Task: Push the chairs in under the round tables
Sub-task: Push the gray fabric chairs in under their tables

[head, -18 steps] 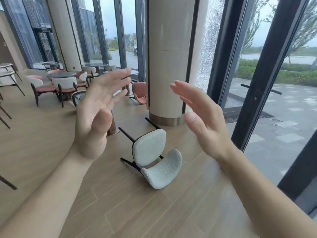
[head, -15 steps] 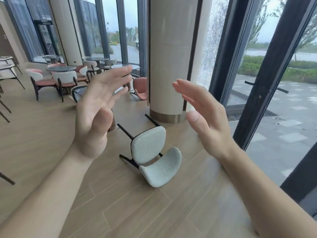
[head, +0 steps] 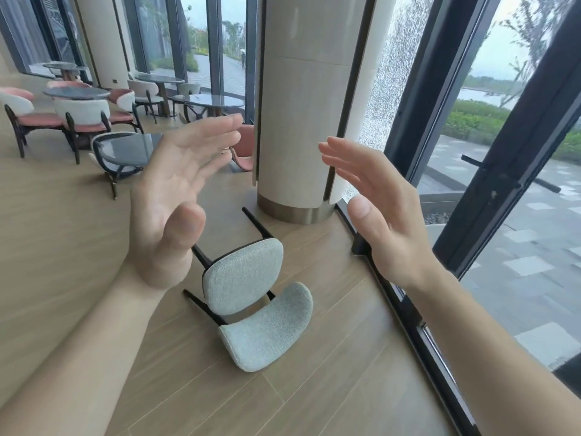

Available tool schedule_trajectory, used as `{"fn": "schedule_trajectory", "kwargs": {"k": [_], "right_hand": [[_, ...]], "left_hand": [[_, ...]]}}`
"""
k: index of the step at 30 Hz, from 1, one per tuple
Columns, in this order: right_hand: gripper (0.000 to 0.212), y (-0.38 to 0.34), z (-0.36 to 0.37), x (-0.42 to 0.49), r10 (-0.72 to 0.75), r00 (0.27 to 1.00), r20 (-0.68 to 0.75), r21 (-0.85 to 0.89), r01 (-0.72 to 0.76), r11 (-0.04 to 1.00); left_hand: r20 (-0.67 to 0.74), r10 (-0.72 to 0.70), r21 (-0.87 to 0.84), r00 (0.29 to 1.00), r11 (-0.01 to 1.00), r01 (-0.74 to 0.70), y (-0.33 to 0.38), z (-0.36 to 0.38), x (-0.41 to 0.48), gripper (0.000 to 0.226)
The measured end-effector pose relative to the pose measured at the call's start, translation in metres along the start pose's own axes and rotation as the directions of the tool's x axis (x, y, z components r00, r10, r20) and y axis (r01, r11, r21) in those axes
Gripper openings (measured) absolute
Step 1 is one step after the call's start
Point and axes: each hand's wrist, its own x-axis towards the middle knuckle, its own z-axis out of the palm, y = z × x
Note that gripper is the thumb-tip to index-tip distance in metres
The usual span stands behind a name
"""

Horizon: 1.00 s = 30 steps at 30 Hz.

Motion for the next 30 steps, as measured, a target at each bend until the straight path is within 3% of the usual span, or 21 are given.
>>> {"fn": "schedule_trajectory", "kwargs": {"k": [8, 18, 24, 30], "right_hand": [[0.082, 0.138, -0.056, 0.043, -0.011, 1.000, -0.019, 0.094, 0.013, 0.995], [0.080, 0.338, -0.129, 0.101, -0.066, 0.992, 0.108, 0.294, 0.031, 0.955], [0.091, 0.421, -0.109, 0.142, -0.075, 0.973, 0.219, 0.430, -0.027, 0.902], [0.083, 0.516, -0.058, 0.138, -0.080, 0.966, 0.247, 0.463, -0.046, 0.885]], "left_hand": [[-0.016, -0.038, 0.035, 0.999, 0.999, 0.039, -0.117, 0.059, 0.069, 0.080], [-0.221, -0.094, 0.197, 0.971, 0.970, 0.139, -0.260, 0.158, 0.114, 0.080], [-0.323, -0.127, 0.288, 0.938, 0.931, 0.225, -0.325, 0.164, 0.129, 0.089], [-0.380, -0.150, 0.264, 0.913, 0.928, 0.262, -0.424, 0.145, 0.105, 0.086]]}}
